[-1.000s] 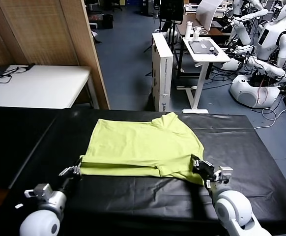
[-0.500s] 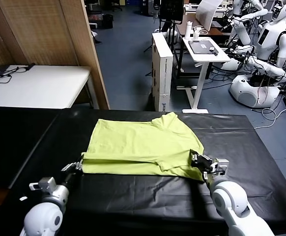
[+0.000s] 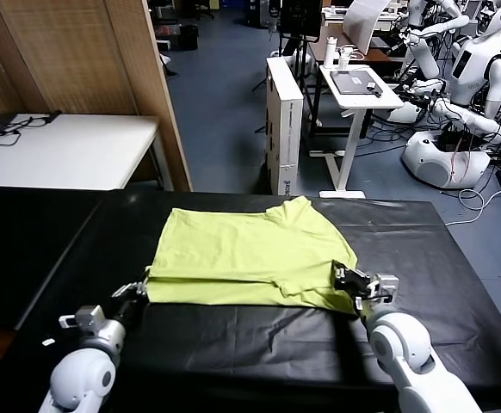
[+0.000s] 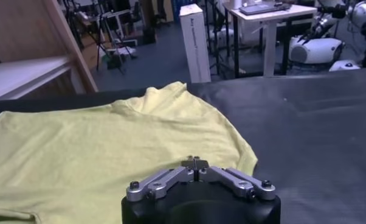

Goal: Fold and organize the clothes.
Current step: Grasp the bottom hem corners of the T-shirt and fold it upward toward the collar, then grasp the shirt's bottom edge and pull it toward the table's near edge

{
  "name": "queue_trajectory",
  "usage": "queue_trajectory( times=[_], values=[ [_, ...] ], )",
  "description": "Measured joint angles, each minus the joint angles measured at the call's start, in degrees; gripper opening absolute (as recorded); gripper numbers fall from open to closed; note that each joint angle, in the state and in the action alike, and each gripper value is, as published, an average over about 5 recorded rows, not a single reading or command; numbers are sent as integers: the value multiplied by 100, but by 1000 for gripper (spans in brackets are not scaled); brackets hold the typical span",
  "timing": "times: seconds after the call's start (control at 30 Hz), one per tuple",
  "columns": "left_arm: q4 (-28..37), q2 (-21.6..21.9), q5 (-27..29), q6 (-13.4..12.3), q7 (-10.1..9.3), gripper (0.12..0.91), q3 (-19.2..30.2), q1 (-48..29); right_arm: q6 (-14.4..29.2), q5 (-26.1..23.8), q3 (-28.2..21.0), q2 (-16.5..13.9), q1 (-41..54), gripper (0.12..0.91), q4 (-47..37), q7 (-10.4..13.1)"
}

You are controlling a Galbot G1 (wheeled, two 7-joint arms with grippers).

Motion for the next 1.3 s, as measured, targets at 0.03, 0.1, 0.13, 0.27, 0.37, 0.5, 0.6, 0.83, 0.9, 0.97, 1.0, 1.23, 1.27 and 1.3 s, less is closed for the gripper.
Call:
queue_trajectory(
  times=[0.03, 0.1, 0.13, 0.27, 0.37, 0.5, 0.6, 0.83, 0.9, 0.97, 1.0, 1.23, 1.27, 1.3],
  values=[
    [3, 4, -6, 0, -11, 457, 0, -6, -10, 8, 29, -26, -30, 370, 41, -33],
    [5, 15, -11, -4, -18, 570, -8, -5, -26, 18, 96, -84, -100, 483, 139, -104],
    [0, 22, -11, -7, -15, 646, -16, 1, -32, 20, 133, -114, -142, 559, 193, -134],
    [-68, 38, 6, -15, 12, 850, -74, 67, -91, 4, 332, -235, -391, 793, 451, -231],
    [-115, 32, 57, -19, 25, 900, -110, 131, -121, -60, 543, -312, -689, 888, 705, -304],
    [-213, 5, 124, -3, 13, 906, -172, 240, -85, -223, 839, -406, -1248, 905, 1099, -402],
    [-360, -17, 155, 53, -1, 907, -223, 391, -59, -423, 967, -457, -1658, 907, 1350, -471],
    [-707, -62, 244, 102, 9, 907, -288, 836, -12, -767, 1041, -509, -2225, 907, 1559, -635],
    [-744, -70, 240, 111, -10, 907, -291, 908, -2, -796, 1040, -509, -2298, 907, 1543, -646],
    [-763, -79, 238, 113, -12, 907, -291, 966, 5, -822, 1030, -507, -2348, 907, 1512, -659],
    [-766, -85, 240, 109, -6, 905, -290, 990, 9, -838, 1022, -503, -2365, 907, 1494, -665],
    [-684, -139, 268, 87, 33, 771, -240, 1056, 21, -920, 949, -455, -2344, 896, 1401, -676],
    [-671, -147, 267, 85, 34, 757, -227, 1058, 21, -924, 940, -455, -2329, 887, 1390, -675],
    [-661, -154, 265, 83, 34, 751, -214, 1059, 21, -928, 930, -457, -2312, 863, 1377, -674]
  ],
)
